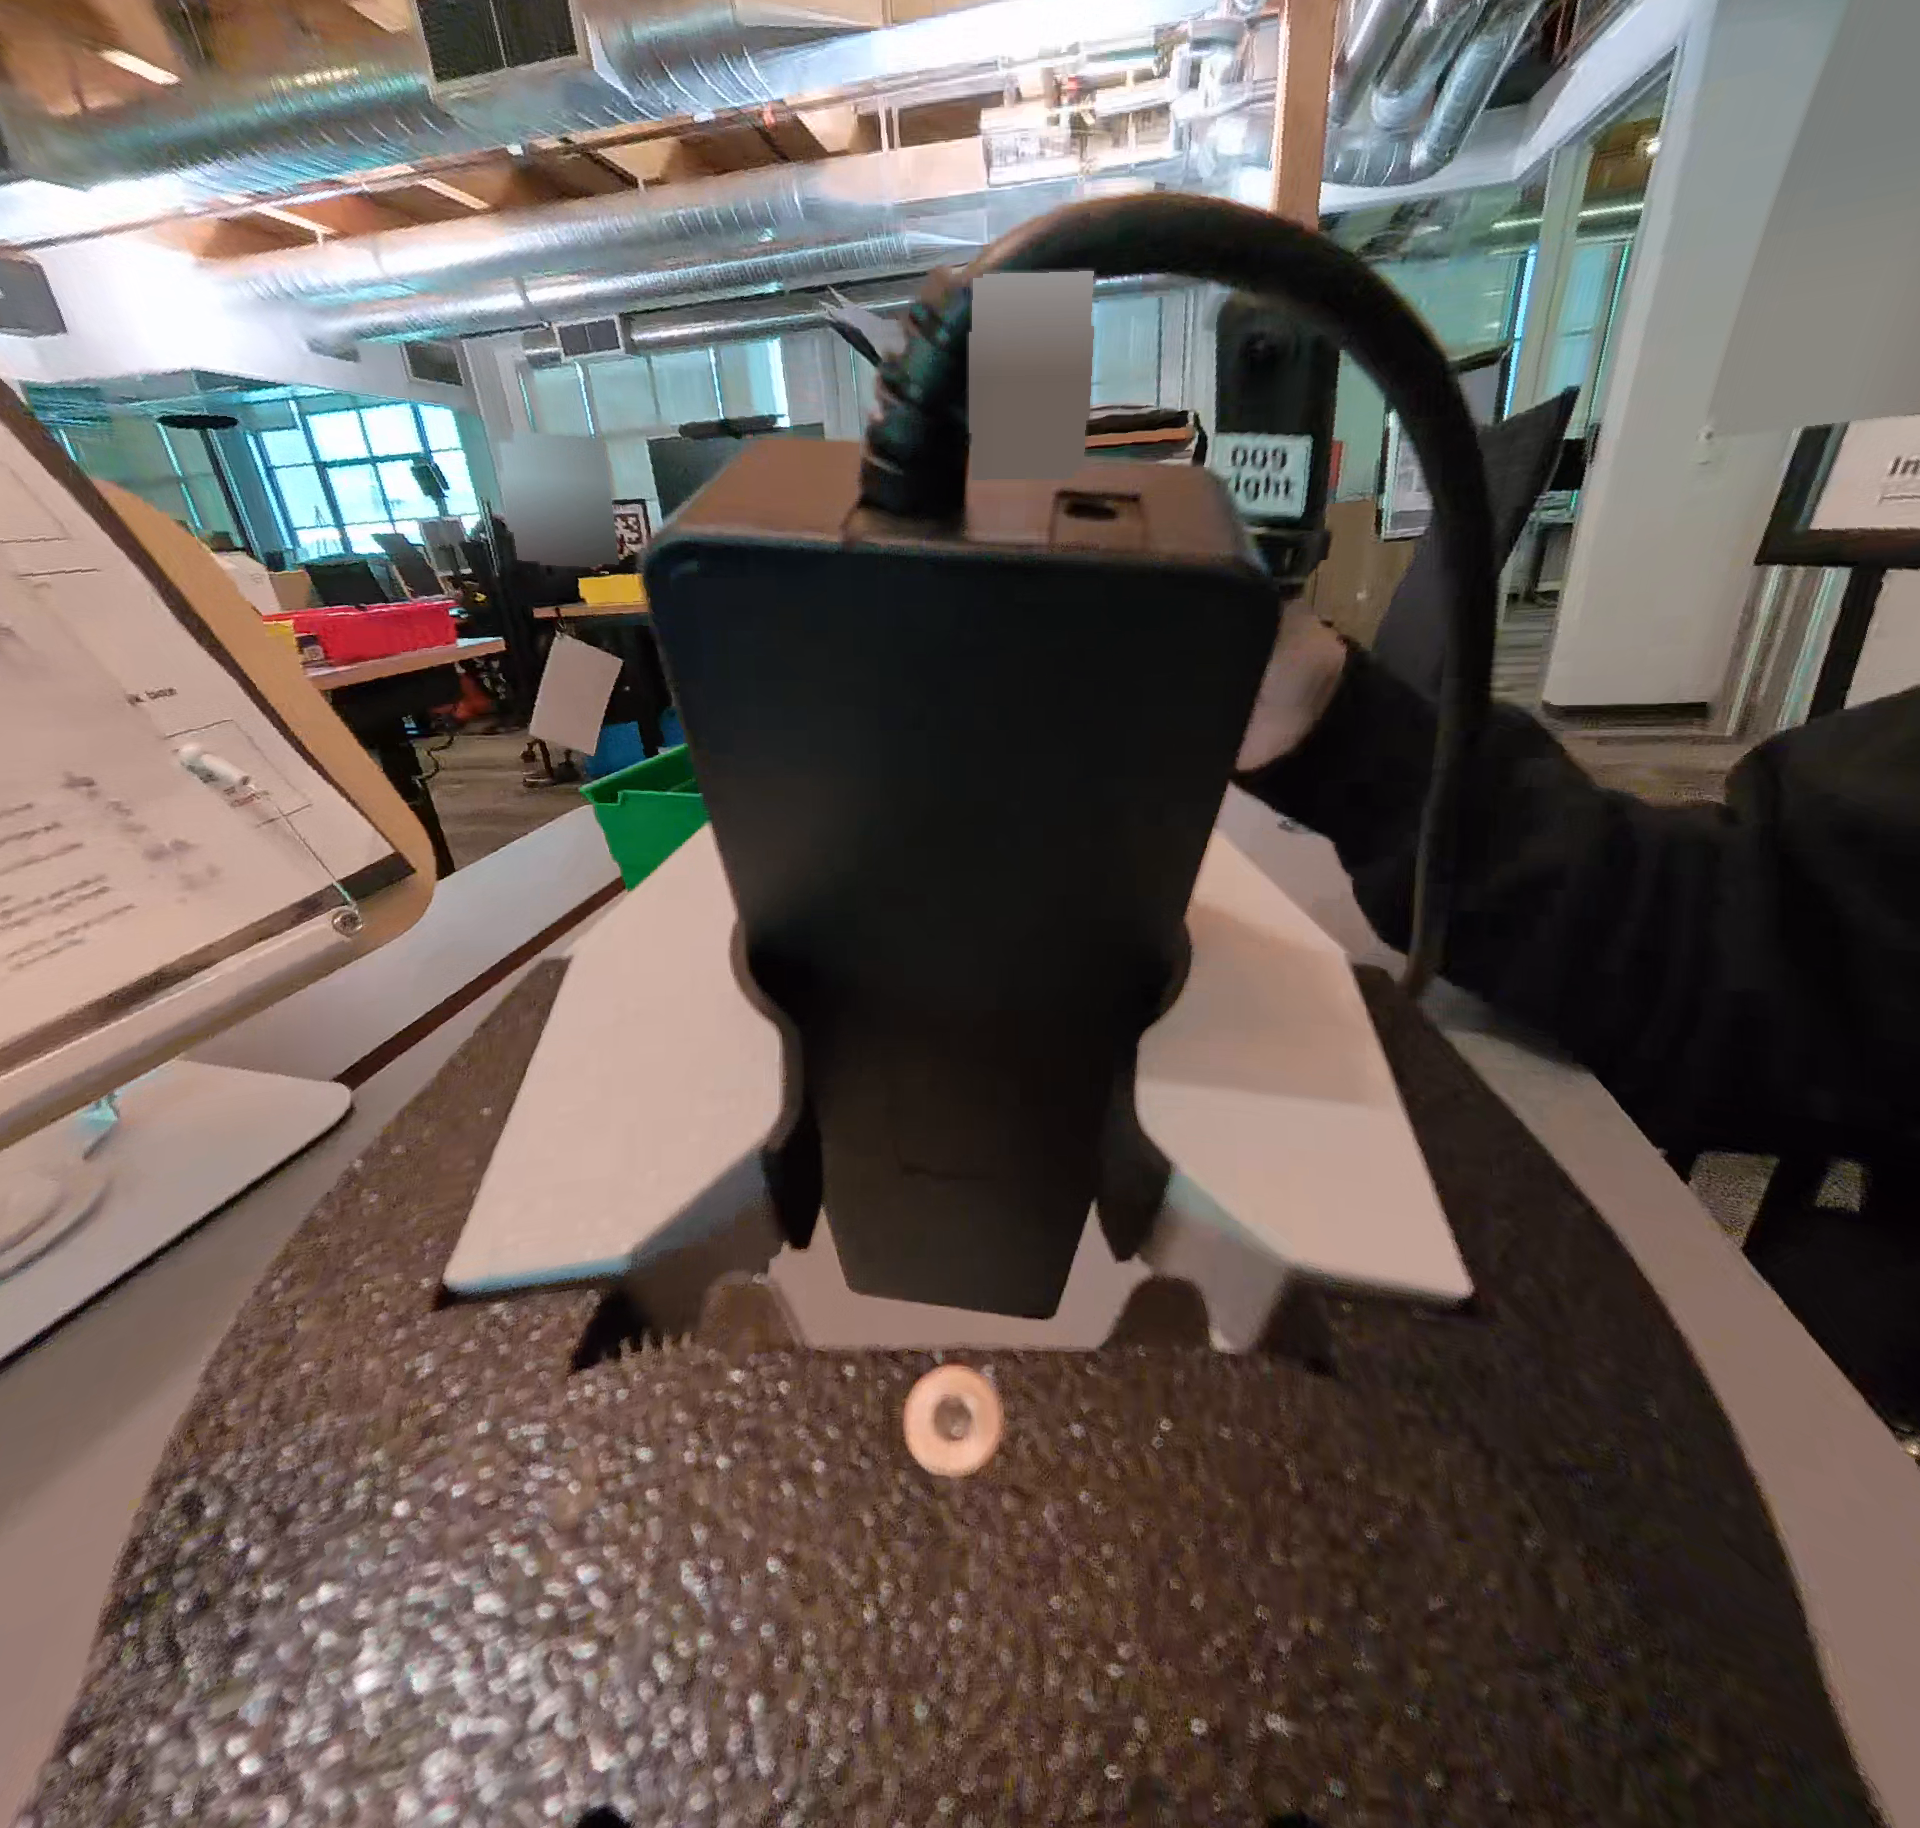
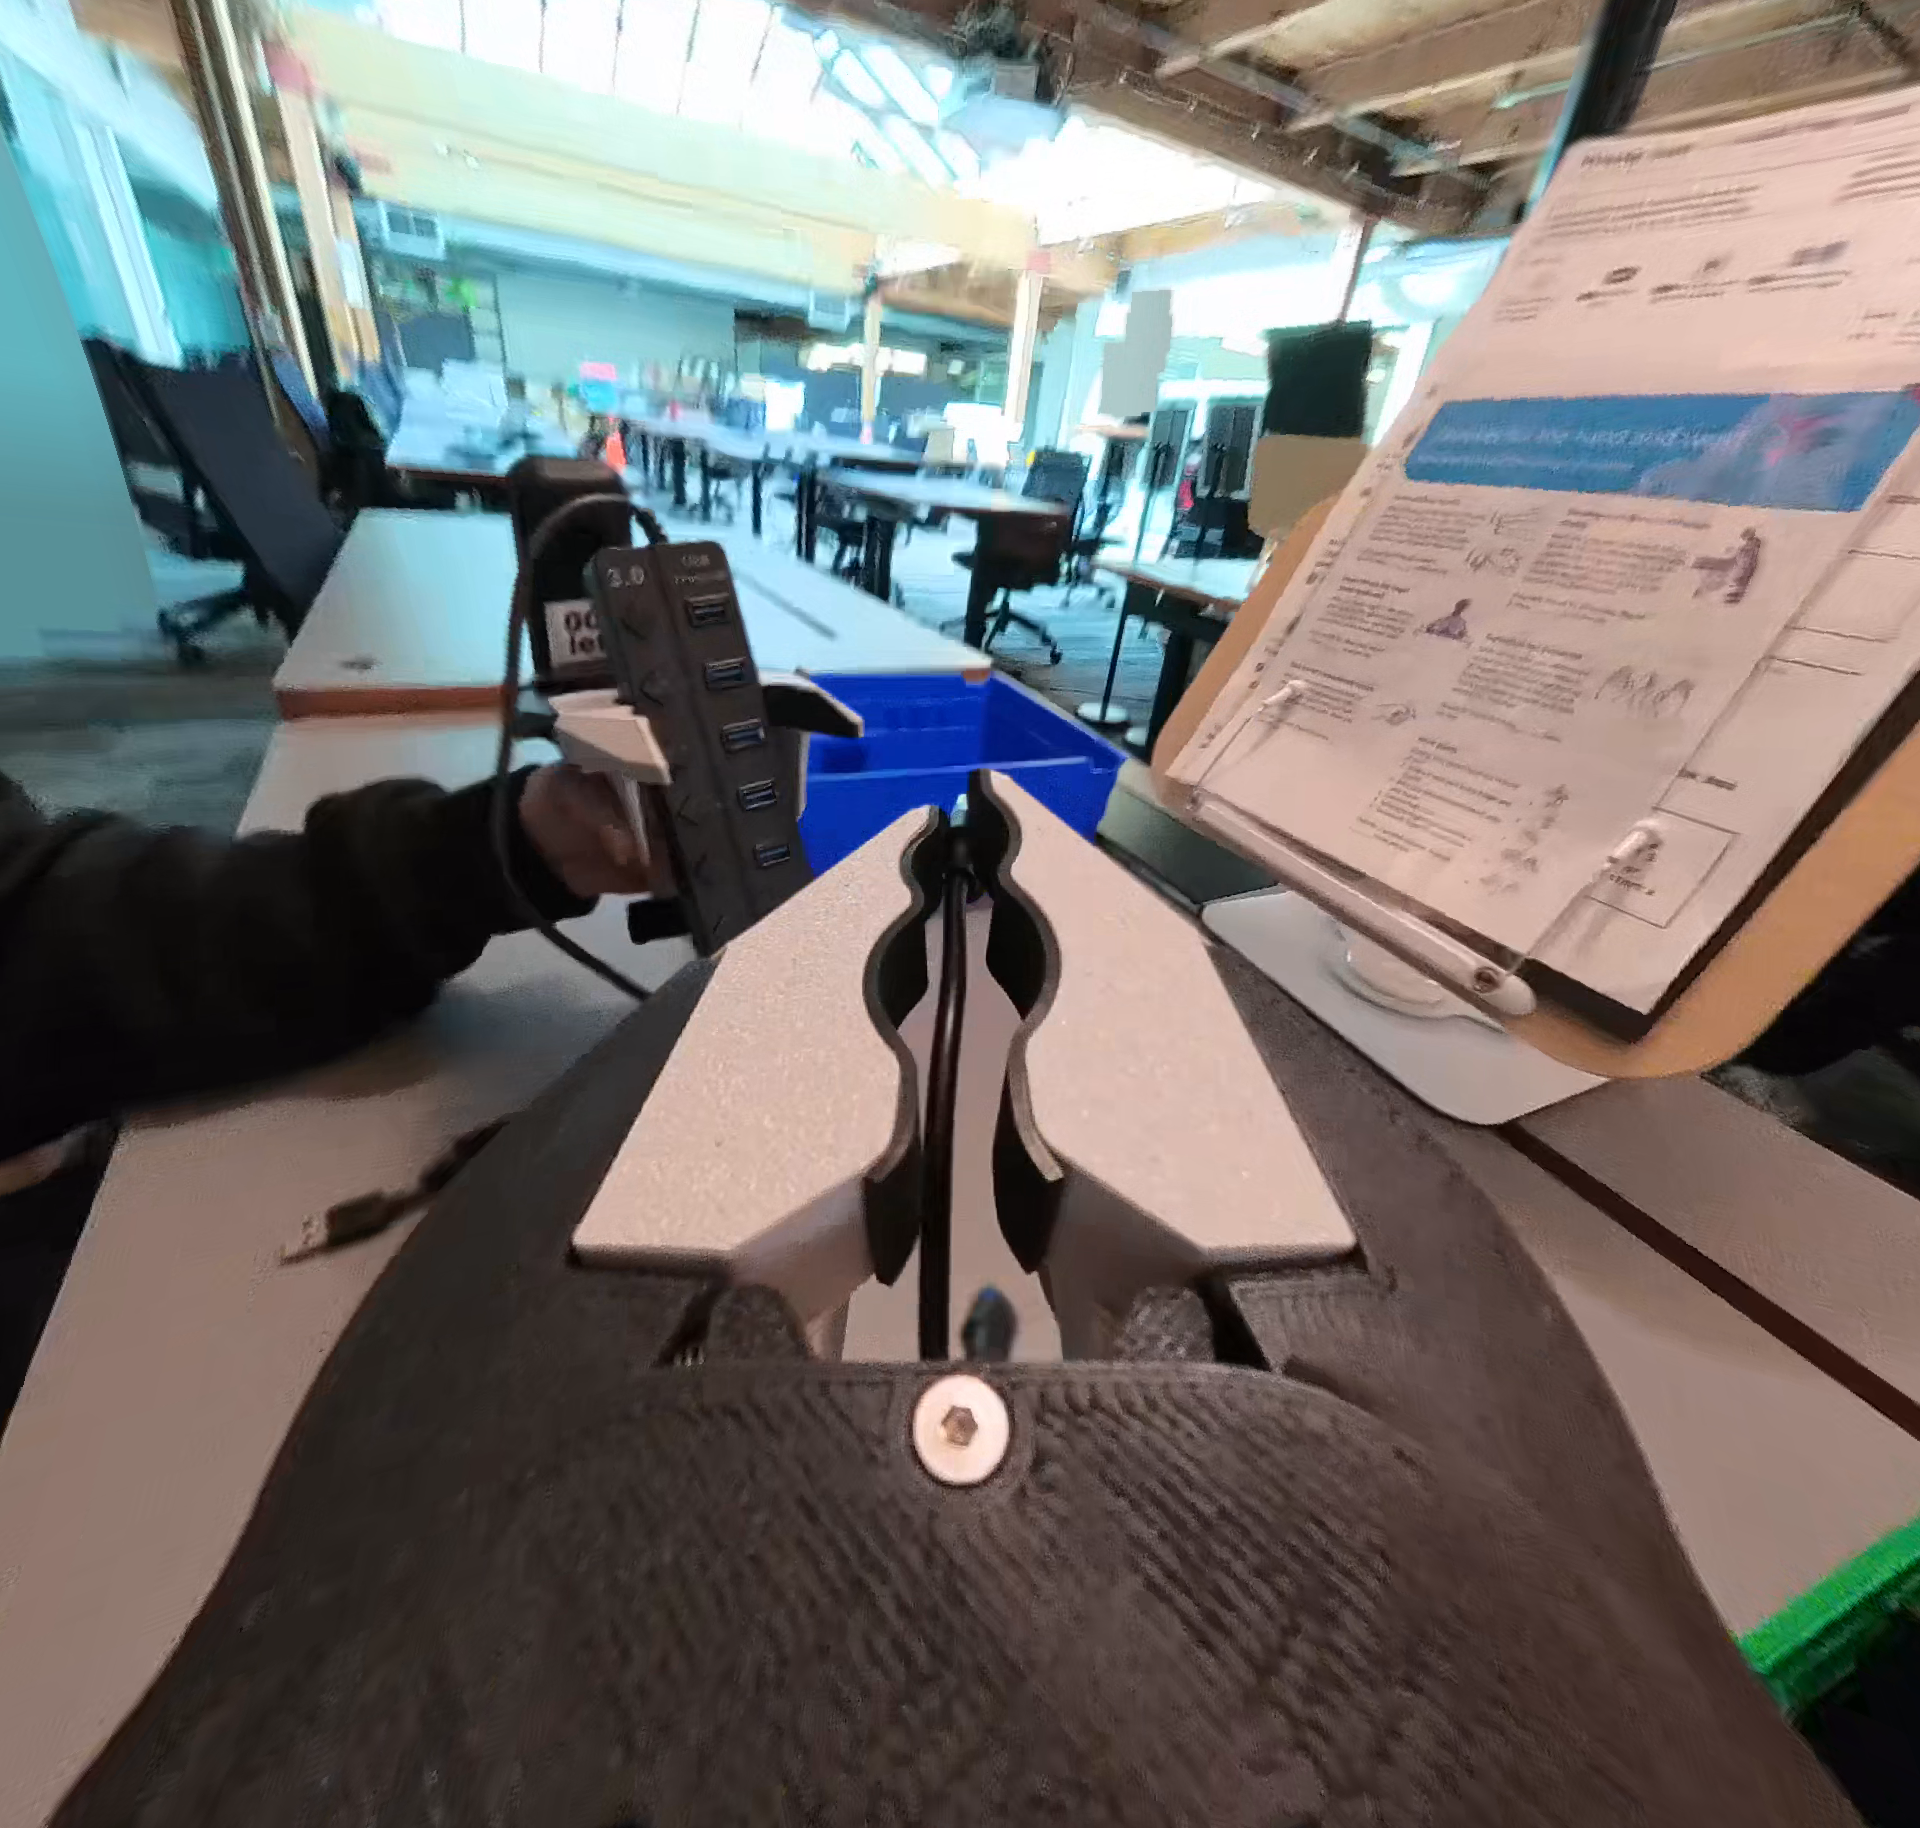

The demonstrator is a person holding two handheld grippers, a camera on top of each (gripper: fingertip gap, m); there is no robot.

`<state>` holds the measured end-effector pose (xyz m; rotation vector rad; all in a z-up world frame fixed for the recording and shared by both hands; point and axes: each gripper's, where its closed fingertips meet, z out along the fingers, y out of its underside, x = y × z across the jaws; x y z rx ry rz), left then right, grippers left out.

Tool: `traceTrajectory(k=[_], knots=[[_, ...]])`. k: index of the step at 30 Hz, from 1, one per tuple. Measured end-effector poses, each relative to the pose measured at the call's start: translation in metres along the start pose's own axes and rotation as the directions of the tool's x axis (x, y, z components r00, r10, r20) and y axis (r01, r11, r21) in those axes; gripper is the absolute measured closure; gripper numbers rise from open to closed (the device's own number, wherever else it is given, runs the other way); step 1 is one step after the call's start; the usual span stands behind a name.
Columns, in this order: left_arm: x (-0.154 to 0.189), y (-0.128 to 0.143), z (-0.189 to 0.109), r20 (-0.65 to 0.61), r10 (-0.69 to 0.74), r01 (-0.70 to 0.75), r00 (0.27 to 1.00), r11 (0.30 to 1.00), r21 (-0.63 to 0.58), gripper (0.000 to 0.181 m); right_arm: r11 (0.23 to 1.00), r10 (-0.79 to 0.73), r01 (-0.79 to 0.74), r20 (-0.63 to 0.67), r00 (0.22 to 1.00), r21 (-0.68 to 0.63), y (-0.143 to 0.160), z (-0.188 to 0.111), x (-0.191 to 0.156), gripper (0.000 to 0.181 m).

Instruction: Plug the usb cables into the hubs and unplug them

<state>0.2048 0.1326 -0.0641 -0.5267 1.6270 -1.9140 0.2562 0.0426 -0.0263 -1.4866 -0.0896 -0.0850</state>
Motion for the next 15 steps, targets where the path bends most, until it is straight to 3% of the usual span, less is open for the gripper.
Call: traceTrajectory(k=[7,10,15], knots=[[-0.011,0.009,-0.011,0.027,-0.043,0.043,0.999,0.999,-0.006,0.119,0.99,-0.087,0.076,-0.089,0.992,-0.117,-0.001,-0.017,0.012,0.179],[-0.01,0.011,-0.01,0.019,-0.05,0.051,0.999,0.999,-0.01,0.119,0.977,-0.137,0.102,-0.186,0.973,-0.188,-0.009,-0.046,0.036,0.178],[-0.002,0.012,-0.005,-0.014,-0.05,0.049,0.999,0.998,-0.025,0.119,0.964,-0.197,0.106,-0.387,0.901,-0.245,-0.032,-0.11,0.105,0.177]])
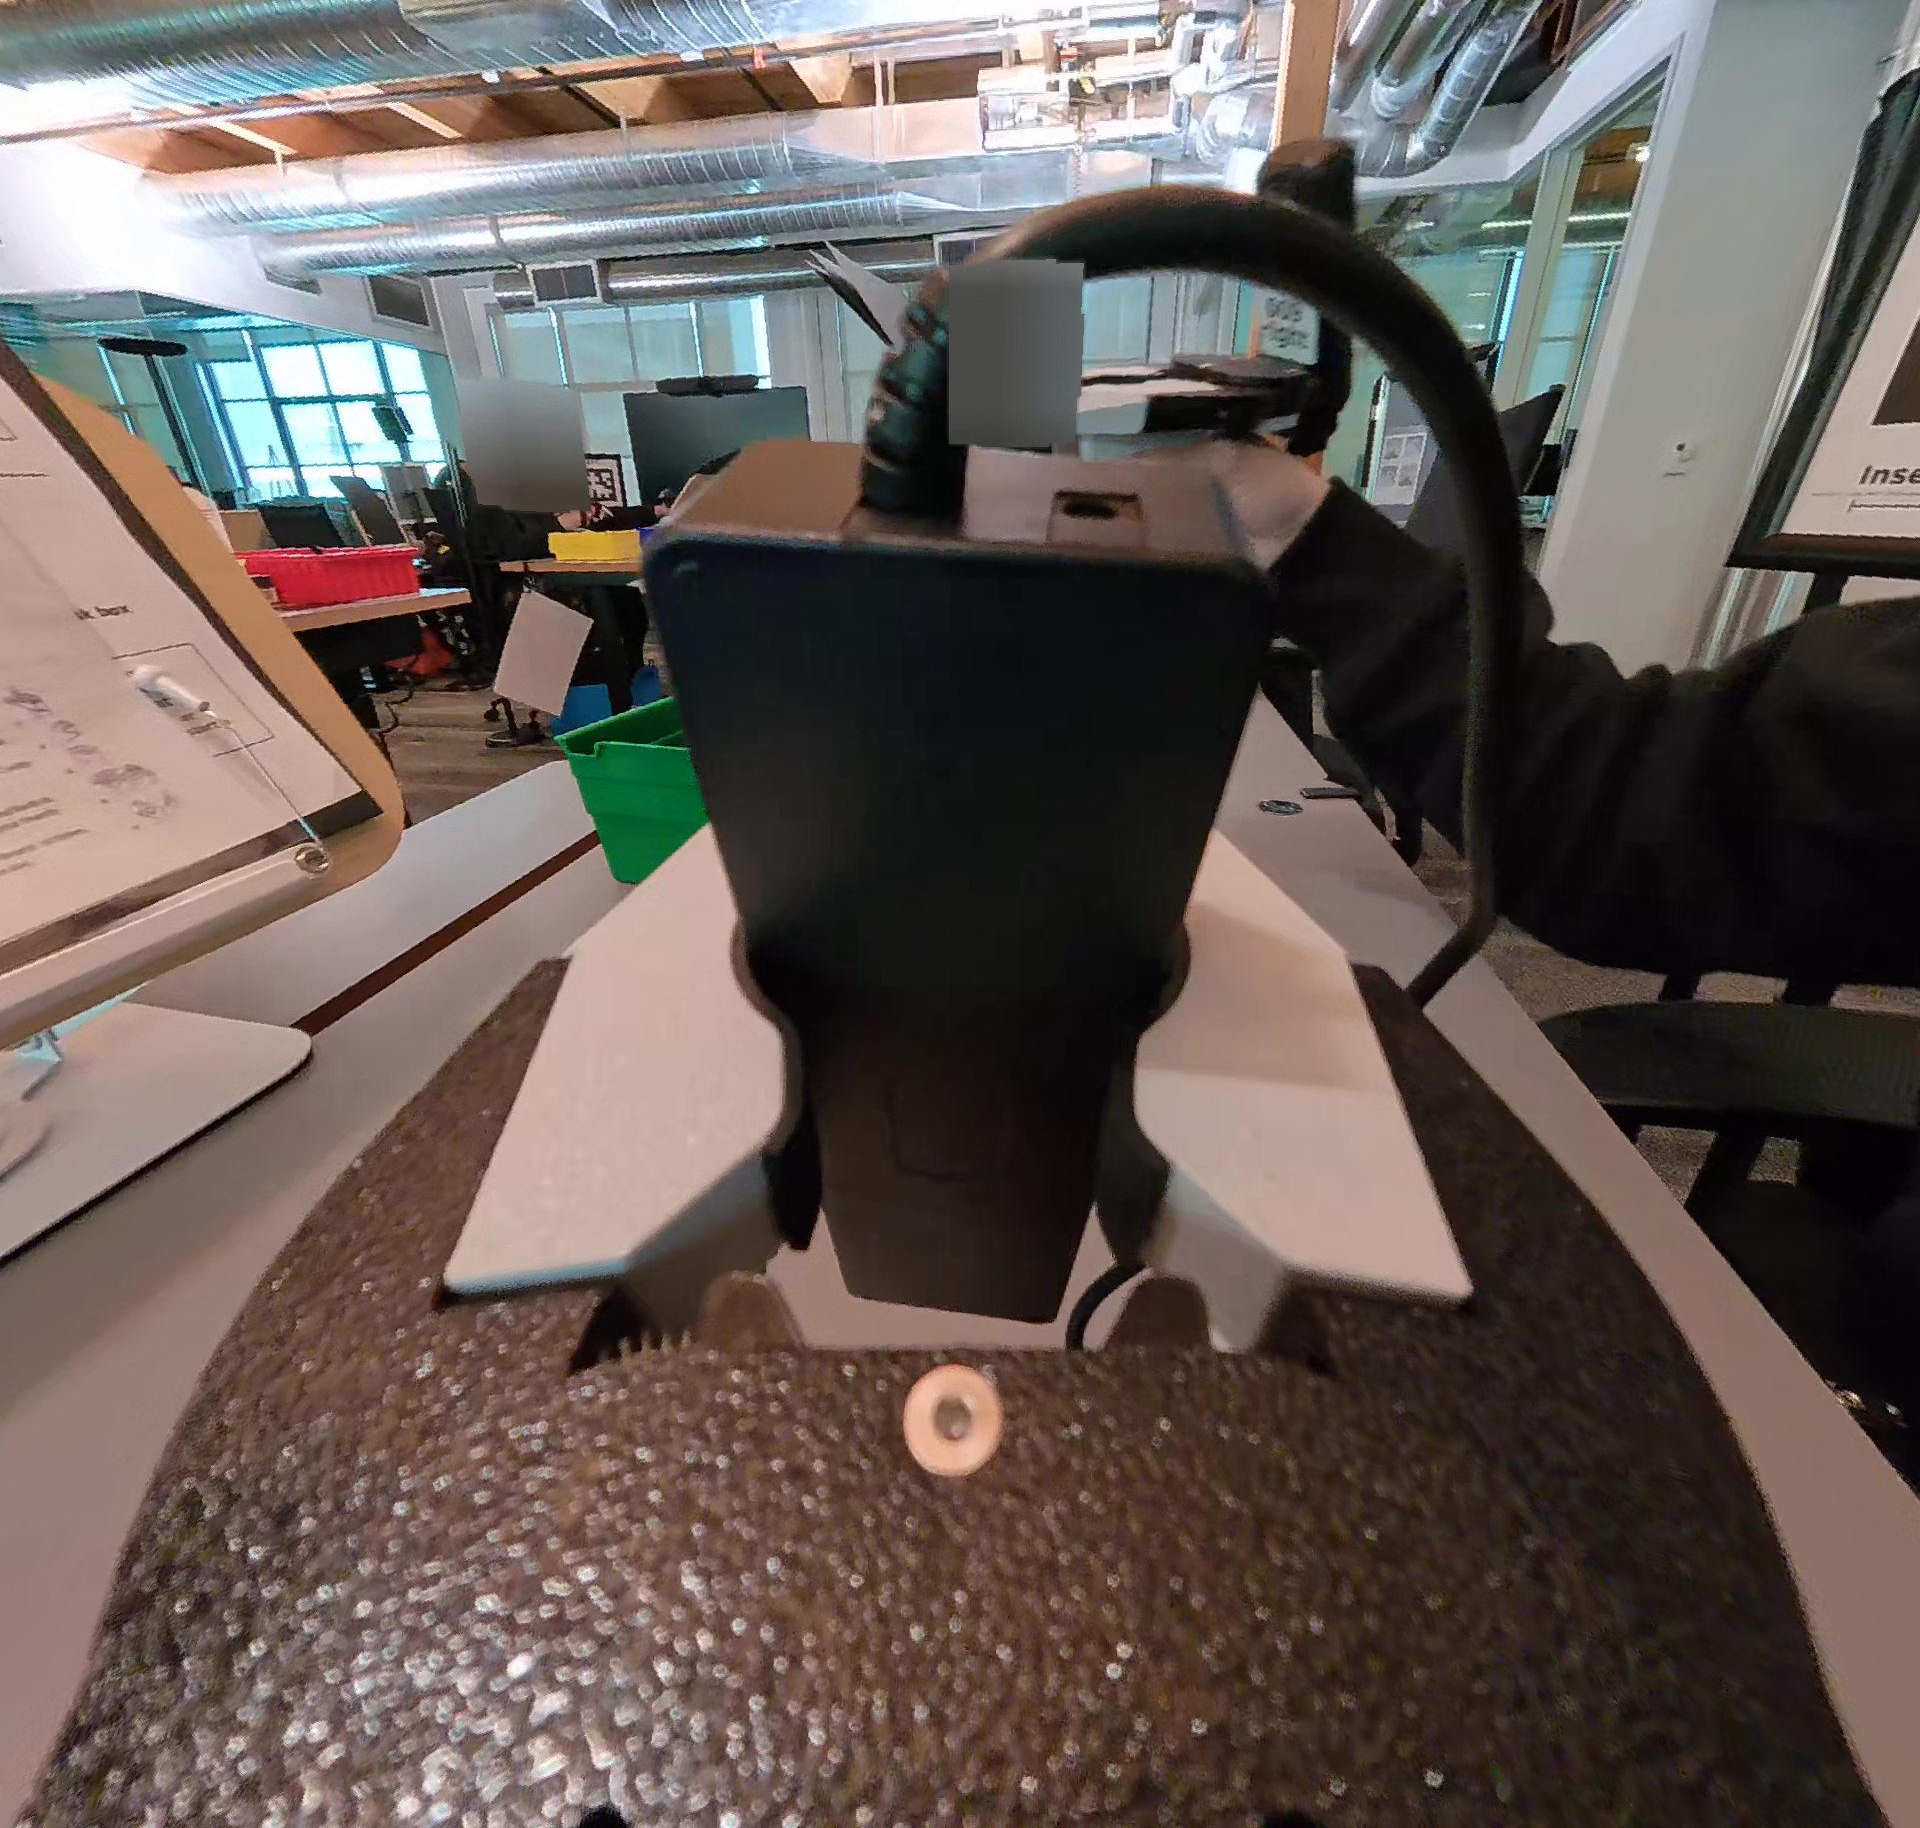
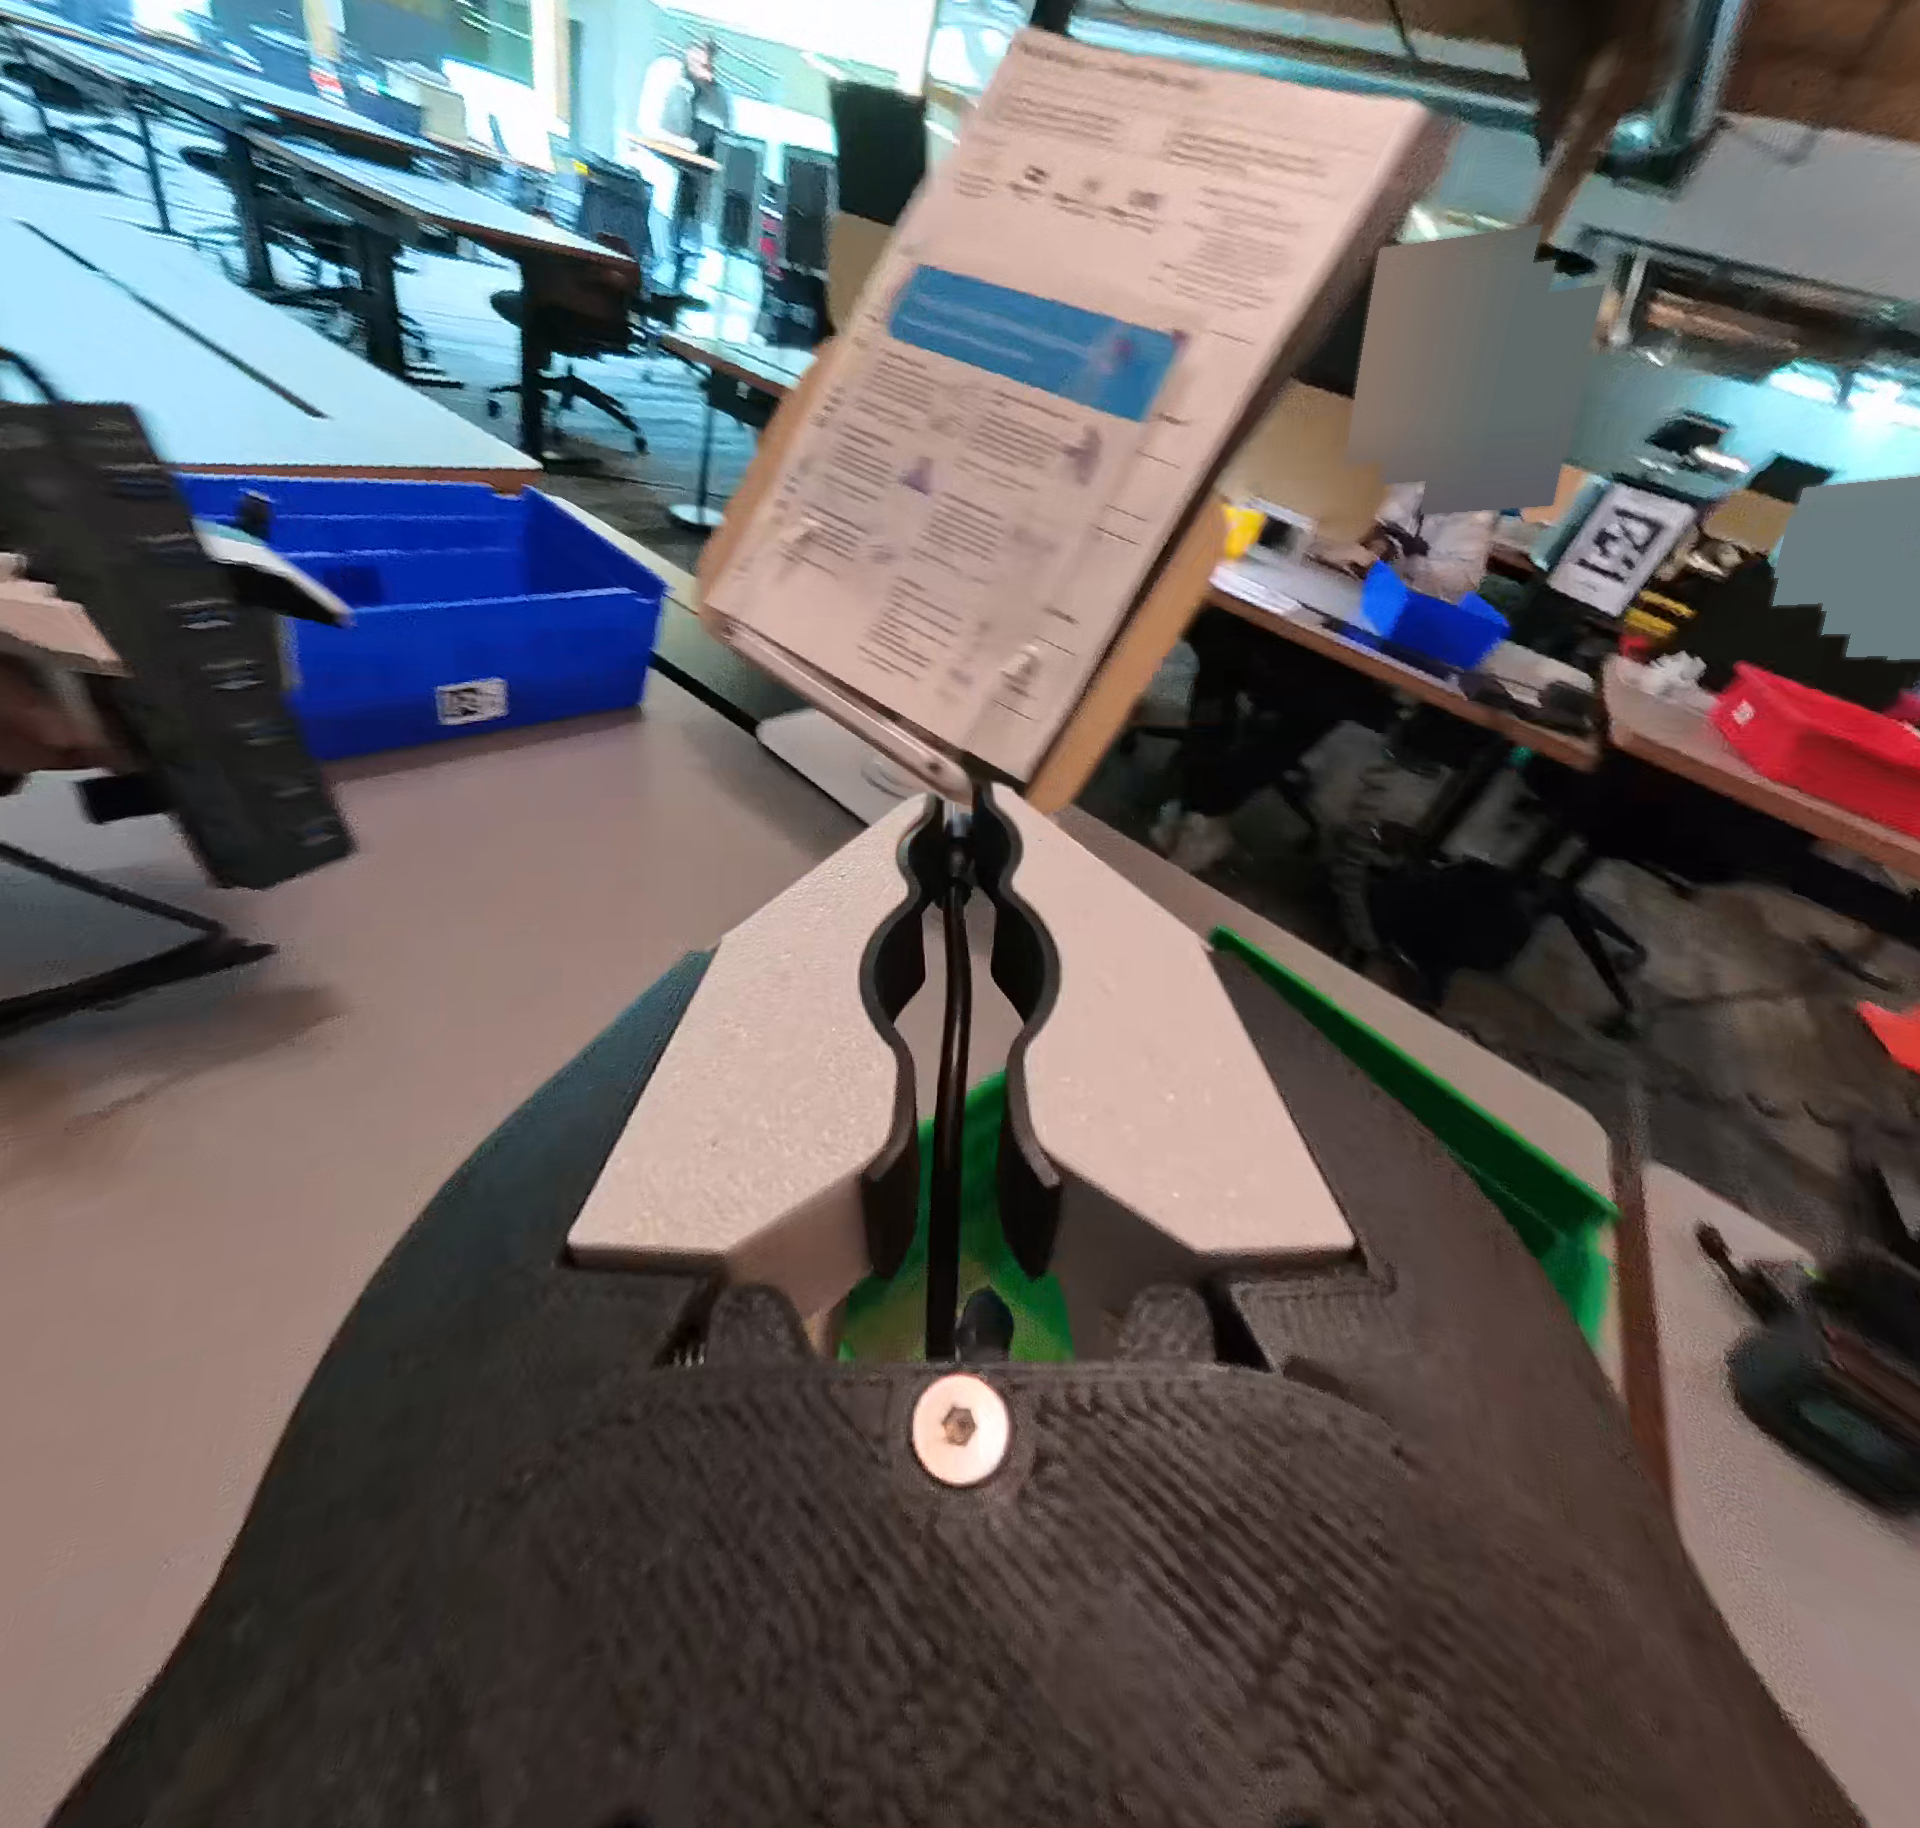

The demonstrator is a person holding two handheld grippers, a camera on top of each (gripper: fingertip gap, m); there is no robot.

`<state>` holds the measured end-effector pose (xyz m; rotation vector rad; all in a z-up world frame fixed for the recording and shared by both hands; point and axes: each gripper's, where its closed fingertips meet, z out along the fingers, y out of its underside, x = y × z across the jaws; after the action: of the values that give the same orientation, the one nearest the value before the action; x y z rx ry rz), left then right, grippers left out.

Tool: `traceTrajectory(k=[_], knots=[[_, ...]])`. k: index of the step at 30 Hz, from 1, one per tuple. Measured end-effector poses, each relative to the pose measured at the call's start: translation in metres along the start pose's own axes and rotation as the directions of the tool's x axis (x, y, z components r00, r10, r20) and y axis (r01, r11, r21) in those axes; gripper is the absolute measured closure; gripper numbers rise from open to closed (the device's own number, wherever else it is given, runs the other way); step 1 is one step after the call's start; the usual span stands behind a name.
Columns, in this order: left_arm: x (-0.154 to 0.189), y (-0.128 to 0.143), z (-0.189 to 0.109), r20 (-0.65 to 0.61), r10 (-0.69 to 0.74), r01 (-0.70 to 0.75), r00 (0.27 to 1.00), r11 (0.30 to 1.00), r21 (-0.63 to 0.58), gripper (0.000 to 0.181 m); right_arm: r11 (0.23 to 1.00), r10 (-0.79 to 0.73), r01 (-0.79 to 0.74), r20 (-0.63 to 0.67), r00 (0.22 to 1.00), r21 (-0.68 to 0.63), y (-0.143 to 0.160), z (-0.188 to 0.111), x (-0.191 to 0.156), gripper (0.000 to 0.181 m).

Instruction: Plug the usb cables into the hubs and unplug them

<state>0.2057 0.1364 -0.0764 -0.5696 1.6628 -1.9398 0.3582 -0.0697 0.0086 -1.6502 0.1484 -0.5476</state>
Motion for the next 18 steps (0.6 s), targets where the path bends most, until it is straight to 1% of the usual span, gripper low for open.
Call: traceTrajectory(k=[1,3,6,8,9,11,12,13,14,15,16,17,18], knots=[[0.001,0.0,0.001,-0.004,-0.001,0.001,1.0,1.0,0.002,0.119,1.0,0.015,-0.016,-0.013,1.0,-0.021,0.009,-0.001,0.015,0.177],[0.003,0.0,0.002,-0.012,-0.004,0.004,1.0,1.0,-0.001,0.119,0.997,0.045,-0.045,0.014,0.999,-0.058,0.032,0.002,0.032,0.177],[0.004,0.002,0.003,-0.017,-0.002,0.001,1.0,1.0,-0.008,0.119,0.973,0.138,-0.118,0.089,0.986,-0.197,0.086,0.015,0.039,0.177],[0.004,0.003,0.003,-0.019,-0.008,0.008,1.0,1.0,-0.008,0.119,0.945,0.152,-0.123,0.073,0.986,-0.303,0.122,0.023,0.042,0.177],[0.003,0.004,0.003,-0.018,-0.009,0.009,1.0,1.0,-0.011,0.119,0.928,0.161,-0.131,0.058,0.985,-0.349,0.137,0.026,0.044,0.174],[0.003,0.004,0.003,-0.02,-0.015,0.015,1.0,1.0,-0.011,0.12,0.88,0.17,-0.155,-0.008,0.985,-0.449,0.16,0.026,0.051,0.142],[0.003,0.004,0.003,-0.019,-0.02,0.02,1.0,1.0,-0.009,0.119,0.861,0.161,-0.167,-0.055,0.985,-0.481,0.165,0.023,0.056,0.13],[0.002,0.004,0.003,-0.017,-0.023,0.023,1.0,1.0,-0.005,0.119,0.855,0.169,-0.191,-0.09,0.982,-0.482,0.162,0.02,0.058,0.118],[0.002,0.003,0.002,-0.016,-0.026,0.026,1.0,1.0,-0.002,0.119,0.864,0.205,-0.232,-0.107,0.973,-0.447,0.152,0.019,0.055,0.109],[0.002,0.002,0.002,-0.017,-0.027,0.027,0.999,1.0,0.002,0.12,0.879,0.259,-0.276,-0.095,0.961,-0.39,0.136,0.02,0.047,0.105],[0.002,0.0,0.002,-0.018,-0.03,0.03,0.999,1.0,0.008,0.119,0.901,0.3,-0.299,-0.046,0.953,-0.315,0.115,0.024,0.03,0.105],[0.003,-0.001,0.003,-0.025,-0.038,0.039,0.999,0.999,0.014,0.12,0.925,0.312,-0.295,0.037,0.949,-0.24,0.094,0.029,0.005,0.106],[0.006,-0.003,0.003,-0.042,-0.05,0.051,0.998,0.998,0.022,0.119,0.941,0.302,-0.273,0.132,0.944,-0.201,0.081,0.035,-0.027,0.108]])
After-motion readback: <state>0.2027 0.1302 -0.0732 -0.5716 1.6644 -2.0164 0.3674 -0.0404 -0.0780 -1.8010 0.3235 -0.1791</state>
